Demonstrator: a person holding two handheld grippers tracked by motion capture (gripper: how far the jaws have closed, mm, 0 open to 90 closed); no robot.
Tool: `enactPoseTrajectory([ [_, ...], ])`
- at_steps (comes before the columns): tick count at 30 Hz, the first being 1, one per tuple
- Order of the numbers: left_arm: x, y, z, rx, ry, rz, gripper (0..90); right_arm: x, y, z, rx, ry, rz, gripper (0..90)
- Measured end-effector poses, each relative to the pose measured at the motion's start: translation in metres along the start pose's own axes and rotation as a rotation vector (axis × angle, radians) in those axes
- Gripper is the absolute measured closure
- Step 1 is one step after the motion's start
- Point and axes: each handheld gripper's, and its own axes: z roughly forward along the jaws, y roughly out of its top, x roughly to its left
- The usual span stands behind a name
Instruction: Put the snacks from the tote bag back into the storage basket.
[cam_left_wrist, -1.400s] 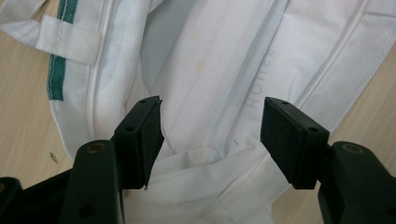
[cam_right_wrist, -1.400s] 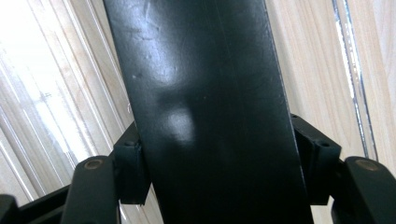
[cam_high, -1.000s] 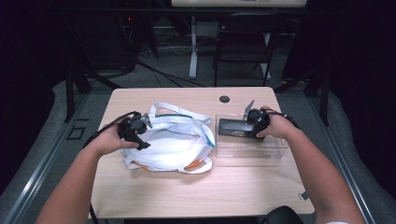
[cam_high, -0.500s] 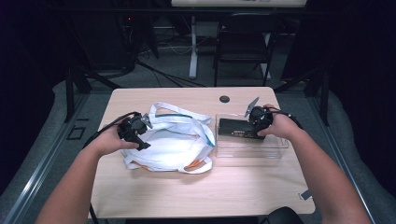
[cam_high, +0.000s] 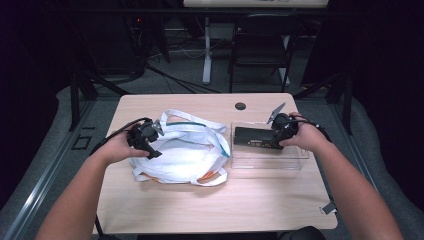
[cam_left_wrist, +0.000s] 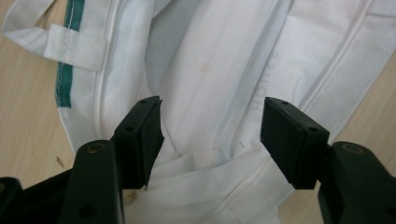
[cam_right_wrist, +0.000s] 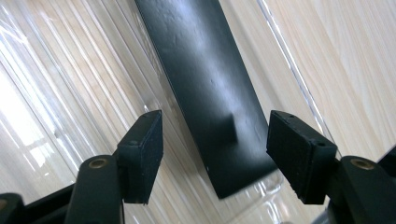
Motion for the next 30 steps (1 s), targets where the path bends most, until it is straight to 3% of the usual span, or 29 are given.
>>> enactPoseTrajectory([
  [8, 0.001, 0.005, 0.006, 0.001, -0.008, 0.016, 38.2, 0.0, -0.017, 0.001, 0.019, -0.004, 0.072, 35.3],
  [9, 0.001, 0.006, 0.007, 0.009, -0.009, 0.021, 38.3, -0.001, -0.021, 0.001, 0.042, -0.002, 0.073, 35.3],
  [13, 0.001, 0.006, 0.01, 0.009, -0.011, 0.019, 38.3, 0.0, -0.029, 0.007, 0.034, -0.003, 0.114, 35.4],
  [15, 0.001, 0.006, 0.01, 0.009, -0.012, 0.019, 38.3, -0.001, -0.029, 0.006, 0.057, 0.002, 0.099, 35.4],
  [19, 0.001, 0.004, 0.012, 0.011, -0.014, 0.017, 38.3, 0.0, -0.031, 0.012, 0.044, -0.008, 0.124, 34.9],
  [24, 0.001, 0.003, 0.012, 0.009, -0.015, 0.014, 38.3, -0.002, -0.029, 0.011, 0.068, -0.017, 0.117, 35.2],
  [25, 0.001, 0.002, 0.012, 0.008, -0.015, 0.012, 38.3, -0.001, -0.03, 0.013, 0.049, -0.029, 0.141, 35.2],
  [30, 0.001, 0.001, 0.012, 0.012, -0.018, 0.01, 38.3, -0.003, -0.029, 0.014, 0.062, -0.027, 0.158, 33.3],
])
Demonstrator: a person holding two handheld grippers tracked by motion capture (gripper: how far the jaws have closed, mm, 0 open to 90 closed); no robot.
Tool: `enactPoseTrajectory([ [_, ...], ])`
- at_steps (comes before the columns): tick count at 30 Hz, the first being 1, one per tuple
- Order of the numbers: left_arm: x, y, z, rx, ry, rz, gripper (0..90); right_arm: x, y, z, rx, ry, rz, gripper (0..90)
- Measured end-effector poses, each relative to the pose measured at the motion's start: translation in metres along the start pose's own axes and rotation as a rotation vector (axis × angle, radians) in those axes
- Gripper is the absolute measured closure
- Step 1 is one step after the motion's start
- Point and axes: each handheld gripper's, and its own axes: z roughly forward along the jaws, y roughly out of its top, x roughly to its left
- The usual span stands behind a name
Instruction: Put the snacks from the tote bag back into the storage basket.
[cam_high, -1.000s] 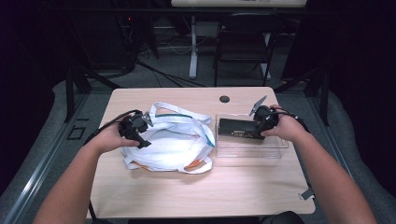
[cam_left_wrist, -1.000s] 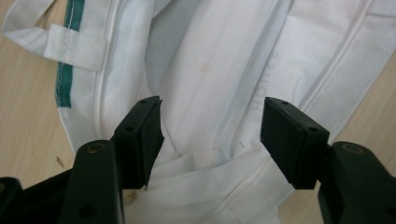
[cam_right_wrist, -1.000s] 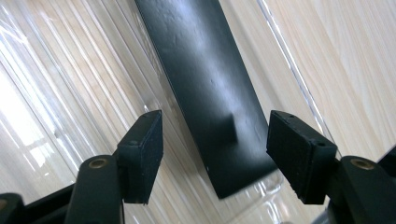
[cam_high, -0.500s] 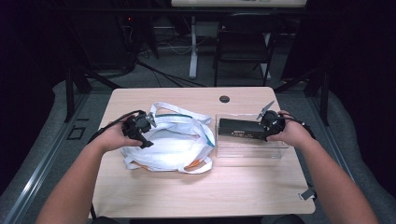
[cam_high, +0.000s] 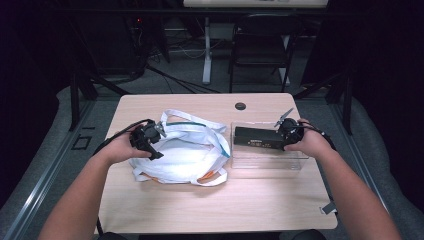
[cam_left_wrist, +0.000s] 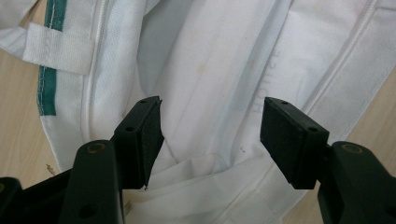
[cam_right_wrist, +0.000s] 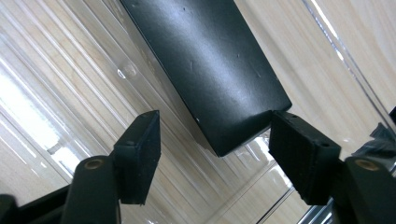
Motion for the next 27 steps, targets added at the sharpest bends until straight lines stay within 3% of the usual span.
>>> enactPoseTrajectory([
  [3, -0.0002, -0.0016, 0.0004, -0.01, 0.001, -0.003, 38.3, -0.0001, -0.0005, 0.0019, -0.004, 0.002, 0.03, 32.9],
  [16, 0.0003, -0.0046, -0.0002, -0.008, 0.005, -0.007, 38.4, -0.0015, 0.0001, 0.002, 0.01, -0.006, 0.057, 33.9],
  [27, -0.0009, -0.0053, -0.0017, -0.017, 0.011, -0.011, 38.4, -0.0021, -0.0007, 0.0023, 0.011, -0.011, 0.111, 33.7],
])
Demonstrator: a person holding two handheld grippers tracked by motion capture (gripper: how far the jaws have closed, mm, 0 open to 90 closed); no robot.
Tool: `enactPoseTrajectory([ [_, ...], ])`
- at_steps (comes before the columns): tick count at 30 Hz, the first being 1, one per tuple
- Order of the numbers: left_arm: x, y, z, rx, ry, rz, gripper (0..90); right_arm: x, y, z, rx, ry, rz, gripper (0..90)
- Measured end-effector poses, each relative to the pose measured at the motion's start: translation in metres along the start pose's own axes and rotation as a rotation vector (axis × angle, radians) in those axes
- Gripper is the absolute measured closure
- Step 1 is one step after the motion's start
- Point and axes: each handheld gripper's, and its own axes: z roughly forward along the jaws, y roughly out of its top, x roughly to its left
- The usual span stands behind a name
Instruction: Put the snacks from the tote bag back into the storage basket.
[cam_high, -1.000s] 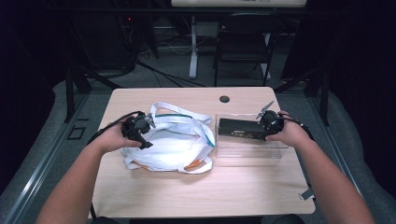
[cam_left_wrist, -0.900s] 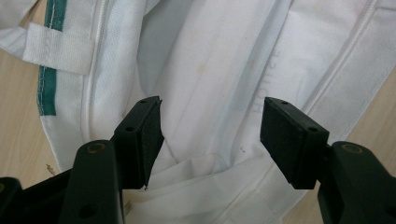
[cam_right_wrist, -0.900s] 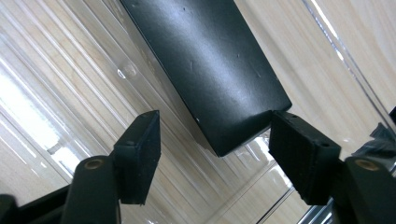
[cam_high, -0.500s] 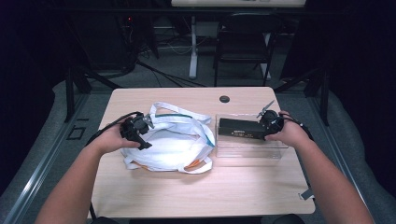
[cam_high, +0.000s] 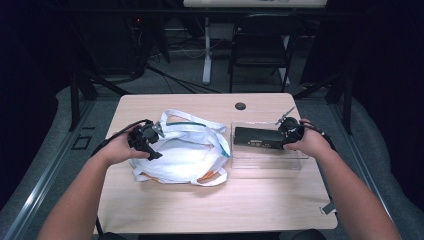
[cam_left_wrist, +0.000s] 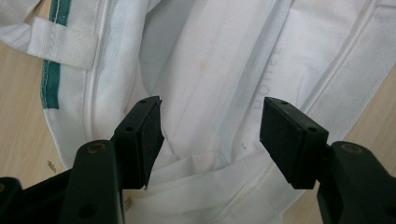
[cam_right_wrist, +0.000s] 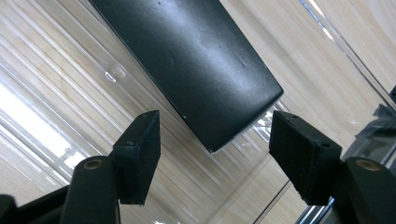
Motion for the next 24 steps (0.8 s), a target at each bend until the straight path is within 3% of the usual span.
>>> enactPoseTrajectory([
  [4, 0.0, -0.001, 0.0, 0.003, -0.004, 0.001, 38.4, -0.001, -0.002, 0.002, 0.003, 0.011, 0.024, 33.4],
  [13, 0.0, -0.001, 0.001, 0.003, 0.002, -0.001, 38.5, 0.003, 0.002, 0.006, 0.02, 0.014, 0.023, 33.1],
  [14, 0.001, 0.0, 0.001, 0.007, -0.001, 0.0, 38.5, 0.004, 0.003, 0.008, -0.001, 0.018, 0.042, 33.0],
  [24, 0.0, -0.006, 0.003, 0.004, 0.0, -0.013, 38.3, 0.005, 0.011, 0.01, -0.012, 0.01, 0.068, 33.4],
])
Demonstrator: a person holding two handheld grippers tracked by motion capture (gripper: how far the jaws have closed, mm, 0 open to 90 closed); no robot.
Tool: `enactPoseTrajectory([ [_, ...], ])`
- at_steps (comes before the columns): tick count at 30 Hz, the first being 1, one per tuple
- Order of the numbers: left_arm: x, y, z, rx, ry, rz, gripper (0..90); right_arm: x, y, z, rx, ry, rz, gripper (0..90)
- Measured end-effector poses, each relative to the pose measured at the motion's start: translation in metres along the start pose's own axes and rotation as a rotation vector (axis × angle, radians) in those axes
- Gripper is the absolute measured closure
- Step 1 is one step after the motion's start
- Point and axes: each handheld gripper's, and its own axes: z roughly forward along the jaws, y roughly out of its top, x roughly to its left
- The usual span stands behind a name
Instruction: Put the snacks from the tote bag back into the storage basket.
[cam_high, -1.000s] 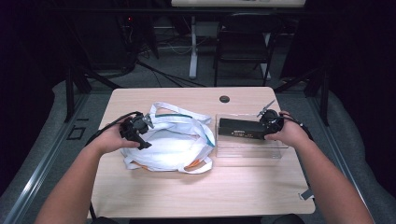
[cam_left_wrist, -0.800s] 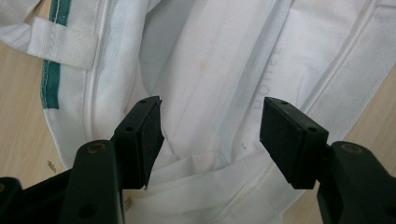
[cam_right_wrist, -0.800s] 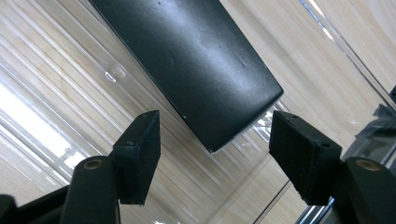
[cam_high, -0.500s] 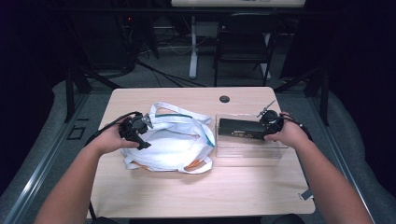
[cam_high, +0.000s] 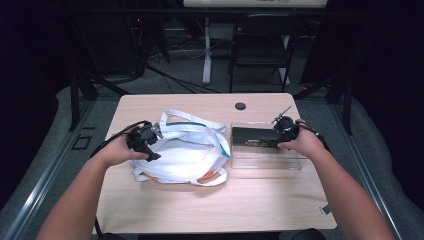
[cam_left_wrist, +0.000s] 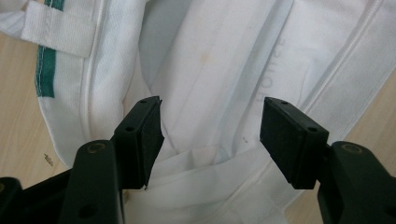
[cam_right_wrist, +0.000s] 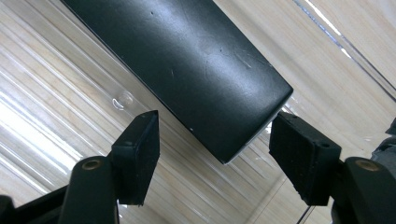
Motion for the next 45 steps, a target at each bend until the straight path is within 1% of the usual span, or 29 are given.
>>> enactPoseTrajectory([
  [3, 0.001, -0.004, 0.0, 0.002, 0.0, -0.006, 38.3, -0.001, 0.002, 0.0, 0.012, -0.002, -0.009, 33.4],
  [5, 0.001, -0.005, 0.0, 0.002, 0.003, -0.011, 38.4, 0.0, 0.003, 0.001, -0.001, -0.01, 0.004, 33.4],
  [8, 0.001, -0.009, 0.0, -0.001, 0.008, -0.022, 38.3, -0.001, 0.006, 0.001, 0.001, -0.018, 0.003, 33.4],
  [9, 0.001, -0.009, -0.001, 0.0, 0.009, -0.024, 38.2, -0.002, 0.008, 0.001, 0.015, -0.024, -0.004, 33.4],
  [10, 0.001, -0.011, -0.001, 0.0, 0.008, -0.031, 38.2, -0.002, 0.008, 0.002, 0.003, -0.027, 0.0, 33.2],
  [12, 0.001, -0.012, -0.001, 0.001, 0.008, -0.03, 38.2, -0.002, 0.009, 0.001, 0.009, -0.028, -0.004, 33.2],
  [13, 0.001, -0.012, -0.001, 0.004, 0.006, -0.037, 38.2, -0.003, 0.009, 0.001, 0.015, -0.025, -0.012, 33.1],
  [14, 0.001, -0.013, -0.001, 0.005, 0.009, -0.04, 38.2, -0.002, 0.009, 0.002, 0.01, -0.033, -0.009, 33.1],
  [18, 0.0, -0.014, -0.002, -0.003, 0.008, -0.042, 38.2, -0.003, 0.009, 0.003, 0.006, -0.031, -0.007, 32.8],
  [19, -0.001, -0.014, -0.003, -0.003, 0.008, -0.043, 38.2, -0.003, 0.009, 0.003, 0.01, -0.02, -0.011, 32.7],
  [21, -0.001, -0.015, -0.003, -0.005, 0.008, -0.038, 38.2, -0.004, 0.01, 0.003, 0.017, -0.022, -0.018, 32.7],
  [23, -0.002, -0.016, -0.002, -0.003, 0.008, -0.042, 38.2, -0.004, 0.008, 0.002, 0.006, -0.02, -0.009, 32.6],
  [26, -0.001, -0.02, -0.002, -0.01, 0.011, -0.054, 38.2, -0.006, 0.006, -0.007, -0.011, -0.002, -0.003, 32.7],
  [28, -0.001, -0.021, -0.002, -0.01, 0.006, -0.063, 38.2, -0.006, 0.005, -0.01, -0.017, 0.0, 0.001, 33.2],
  [29, -0.001, -0.021, -0.002, -0.012, 0.009, -0.065, 38.2, -0.006, 0.003, -0.012, -0.029, -0.005, 0.014, 33.6],
  [30, -0.001, -0.021, -0.002, -0.015, 0.009, -0.069, 38.2, -0.006, 0.003, -0.013, -0.031, 0.003, 0.014, 33.7],
  [31, -0.001, -0.021, -0.002, -0.02, 0.009, -0.073, 38.2, -0.005, 0.002, -0.015, -0.041, 0.0, 0.017, 34.2],
  [32, -0.001, -0.021, -0.002, -0.02, 0.011, -0.07, 38.2, -0.005, 0.002, -0.018, -0.04, -0.005, 0.008, 35.0],
  [33, -0.001, -0.02, -0.002, -0.018, 0.013, -0.071, 38.2, -0.004, 0.003, -0.021, -0.043, -0.003, 0.011, 36.0],
  [34, -0.002, -0.02, -0.002, -0.02, 0.014, -0.078, 38.5, -0.003, 0.004, -0.026, -0.07, 0.004, 0.031, 38.0],
  [36, -0.002, -0.019, -0.001, -0.025, 0.025, -0.1, 38.9, -0.002, 0.004, -0.029, -0.071, 0.001, 0.03, 39.5],
  [37, -0.002, -0.019, -0.002, -0.027, 0.022, -0.113, 39.3, 0.0, 0.005, -0.033, -0.079, -0.001, 0.035, 43.3],
  [38, -0.002, -0.019, -0.002, -0.032, 0.023, -0.123, 39.8, 0.001, 0.005, -0.037, -0.091, 0.009, 0.049, 45.3],
  [39, -0.002, -0.018, -0.002, -0.027, 0.024, -0.129, 41.0, 0.004, 0.007, -0.044, -0.106, 0.01, 0.063, 49.8],
  [41, -0.002, -0.018, -0.003, -0.04, 0.028, -0.145, 41.4, 0.004, 0.007, -0.047, -0.108, 0.016, 0.06, 51.3],
  [42, -0.002, -0.018, -0.003, -0.055, 0.025, -0.165, 42.0, 0.006, 0.007, -0.05, -0.128, 0.023, 0.072, 53.0],
  [43, -0.003, -0.018, -0.003, -0.059, 0.028, -0.172, 42.9, 0.01, 0.008, -0.054, -0.133, 0.023, 0.071, 54.2],
  [44, -0.004, -0.018, -0.004, -0.058, 0.035, -0.188, 43.5, 0.013, 0.008, -0.058, -0.141, 0.017, 0.06, 56.1],
  [45, -0.004, -0.018, -0.004, -0.058, 0.035, -0.188, 43.9, 0.013, 0.008, -0.058, -0.141, 0.017, 0.06, 56.1],
])
